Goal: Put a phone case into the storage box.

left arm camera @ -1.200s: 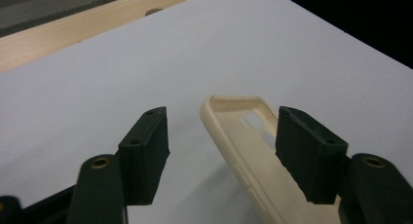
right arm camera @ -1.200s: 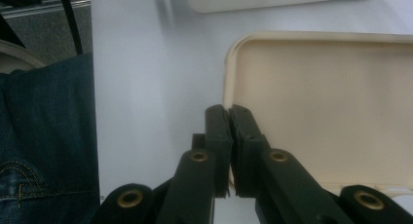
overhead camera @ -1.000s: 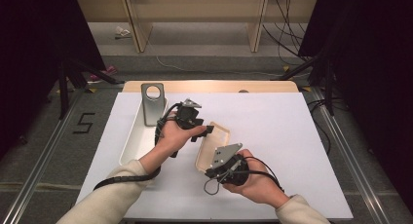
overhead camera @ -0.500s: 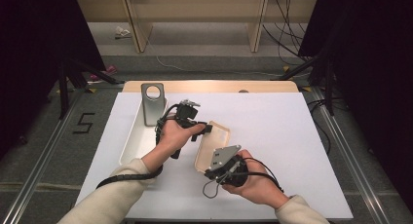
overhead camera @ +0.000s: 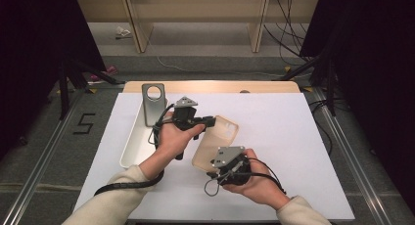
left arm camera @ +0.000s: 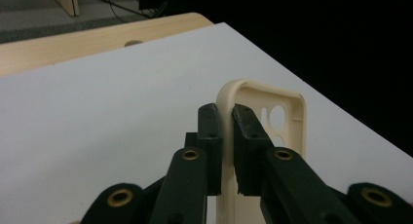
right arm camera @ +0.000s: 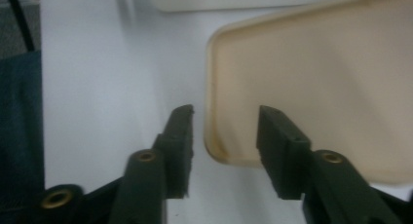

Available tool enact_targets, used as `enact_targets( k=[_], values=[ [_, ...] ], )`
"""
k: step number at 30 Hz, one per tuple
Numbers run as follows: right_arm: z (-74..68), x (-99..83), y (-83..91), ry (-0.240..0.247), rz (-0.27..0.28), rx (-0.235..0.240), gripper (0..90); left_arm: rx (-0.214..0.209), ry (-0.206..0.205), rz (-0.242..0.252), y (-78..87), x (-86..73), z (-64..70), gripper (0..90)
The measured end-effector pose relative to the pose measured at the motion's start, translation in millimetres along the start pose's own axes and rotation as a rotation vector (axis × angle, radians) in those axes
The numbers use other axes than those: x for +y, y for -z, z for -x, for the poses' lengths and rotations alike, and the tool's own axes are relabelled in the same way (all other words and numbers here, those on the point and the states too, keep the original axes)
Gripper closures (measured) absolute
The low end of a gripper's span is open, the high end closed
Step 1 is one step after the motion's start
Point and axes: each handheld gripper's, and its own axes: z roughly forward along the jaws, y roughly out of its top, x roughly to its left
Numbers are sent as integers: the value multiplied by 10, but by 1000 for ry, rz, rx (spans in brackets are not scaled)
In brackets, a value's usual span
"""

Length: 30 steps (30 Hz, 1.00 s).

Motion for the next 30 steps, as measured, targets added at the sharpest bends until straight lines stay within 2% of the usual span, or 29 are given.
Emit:
enact_targets(
  k=[2, 4, 6, 9, 14, 19, 25, 30],
  values=[
    [34, -21, 15, -26, 25, -14, 473, 23, -31, 30, 39, -18, -28, 828],
    [67, -38, 35, -53, 50, -24, 427, 53, -56, 51, 74, -46, -61, 827],
    [102, -46, 51, -78, 80, -30, 356, 62, -67, 72, 108, -80, -95, 827],
    [131, -58, 69, -104, 113, -52, 304, 70, -72, 103, 168, -125, -132, 827],
    [190, -105, 94, -157, 161, -74, 251, 79, -81, 150, 283, -168, -167, 827],
    [234, -148, 119, -185, 192, -83, 215, 85, -92, 188, 389, -211, -215, 827],
    [304, -216, 171, -230, 217, -115, 202, 81, -87, 217, 481, -278, -256, 827],
    [345, -267, 210, -260, 231, -123, 196, 87, -81, 230, 533, -326, -287, 827]
  ],
)
